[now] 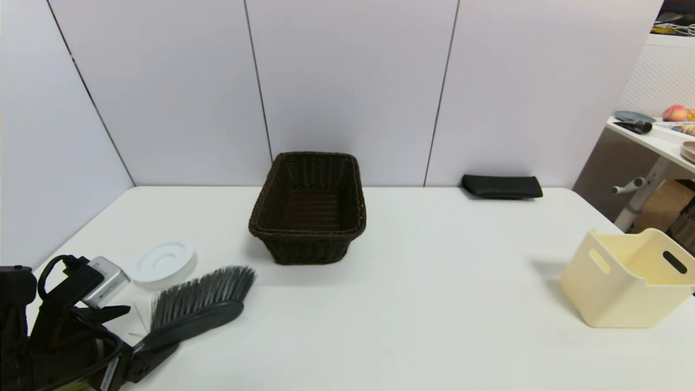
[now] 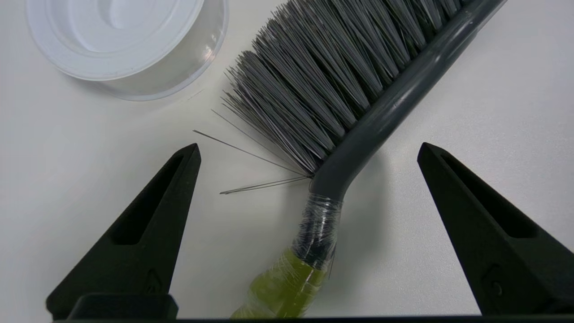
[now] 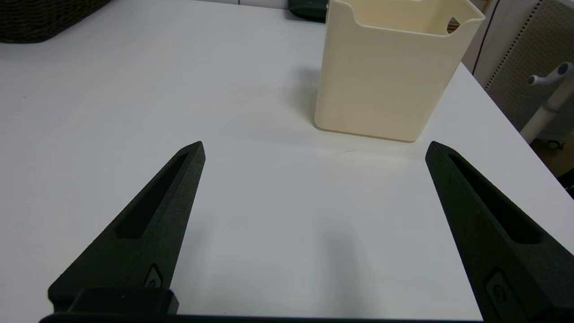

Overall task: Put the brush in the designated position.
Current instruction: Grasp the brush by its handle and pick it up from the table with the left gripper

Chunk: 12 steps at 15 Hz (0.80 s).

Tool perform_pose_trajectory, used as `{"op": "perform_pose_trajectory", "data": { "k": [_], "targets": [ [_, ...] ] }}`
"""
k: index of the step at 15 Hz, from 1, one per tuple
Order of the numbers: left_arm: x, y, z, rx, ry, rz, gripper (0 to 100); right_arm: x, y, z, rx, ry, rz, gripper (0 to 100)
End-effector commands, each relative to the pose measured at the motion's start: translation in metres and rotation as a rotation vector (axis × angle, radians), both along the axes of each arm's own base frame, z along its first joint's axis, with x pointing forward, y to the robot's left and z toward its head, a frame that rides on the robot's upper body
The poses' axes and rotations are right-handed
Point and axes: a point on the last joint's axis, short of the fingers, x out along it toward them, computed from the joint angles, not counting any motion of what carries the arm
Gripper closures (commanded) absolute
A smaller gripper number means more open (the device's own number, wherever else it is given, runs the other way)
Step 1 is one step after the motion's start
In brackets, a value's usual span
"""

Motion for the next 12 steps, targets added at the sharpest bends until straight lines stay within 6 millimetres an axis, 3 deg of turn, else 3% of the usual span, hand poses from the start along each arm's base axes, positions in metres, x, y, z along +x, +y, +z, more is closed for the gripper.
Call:
{"op": "perform_pose_trajectory", "data": {
  "k": [1, 9, 10, 12],
  "targets": [
    [0.0030, 0.0000, -0.0050, 0.002, 0.031, -0.006, 0, 0.0002, 0.0000, -0.0004, -0.001, 0.003, 0.000, 0],
    [0.0033, 0.0000, -0.0100, 0.003, 0.062, -0.004, 0, 0.0002, 0.0000, -0.0004, -0.001, 0.003, 0.000, 0],
    [0.0036, 0.0000, -0.0096, 0.002, 0.061, -0.003, 100, 0.0002, 0.0000, -0.0004, -0.001, 0.003, 0.000, 0],
    [0.0037, 0.0000, -0.0098, 0.002, 0.063, -0.003, 100, 0.0002, 0.0000, -0.0004, -0.001, 0.003, 0.000, 0]
  ]
}}
